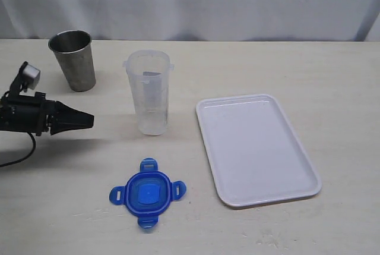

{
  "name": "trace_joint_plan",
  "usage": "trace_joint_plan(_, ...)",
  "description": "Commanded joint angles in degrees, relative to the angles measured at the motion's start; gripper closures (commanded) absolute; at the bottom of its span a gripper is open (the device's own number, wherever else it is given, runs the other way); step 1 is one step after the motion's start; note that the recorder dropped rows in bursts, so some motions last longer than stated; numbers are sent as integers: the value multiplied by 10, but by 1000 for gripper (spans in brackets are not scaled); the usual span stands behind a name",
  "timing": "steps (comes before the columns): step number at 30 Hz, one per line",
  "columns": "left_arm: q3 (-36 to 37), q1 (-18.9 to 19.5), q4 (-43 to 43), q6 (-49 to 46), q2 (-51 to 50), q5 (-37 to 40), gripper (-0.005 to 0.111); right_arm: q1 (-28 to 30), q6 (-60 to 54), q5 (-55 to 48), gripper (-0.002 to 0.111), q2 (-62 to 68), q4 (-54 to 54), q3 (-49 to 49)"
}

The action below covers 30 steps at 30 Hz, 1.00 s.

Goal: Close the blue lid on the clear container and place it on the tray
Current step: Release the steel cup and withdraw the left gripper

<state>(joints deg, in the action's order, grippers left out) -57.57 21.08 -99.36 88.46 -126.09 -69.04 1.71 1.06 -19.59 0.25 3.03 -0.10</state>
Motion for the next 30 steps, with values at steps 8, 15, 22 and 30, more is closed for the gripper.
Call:
trace_joint_plan(8, 1, -100, -2, -28, -5, -9, 107, 2, 3, 0, 104, -3, 4, 1)
trace_joint_plan(15, 2, -80, 0, 57, 76, 74, 107, 2, 3, 0, 104, -3, 4, 1)
trace_joint_plan(22, 2, -126, -6, 148, 267, 387, 107, 2, 3, 0, 104, -3, 4, 1)
trace_joint_plan(30, 2, -171, -6, 142, 446, 667, 107, 2, 3, 0, 104, -3, 4, 1)
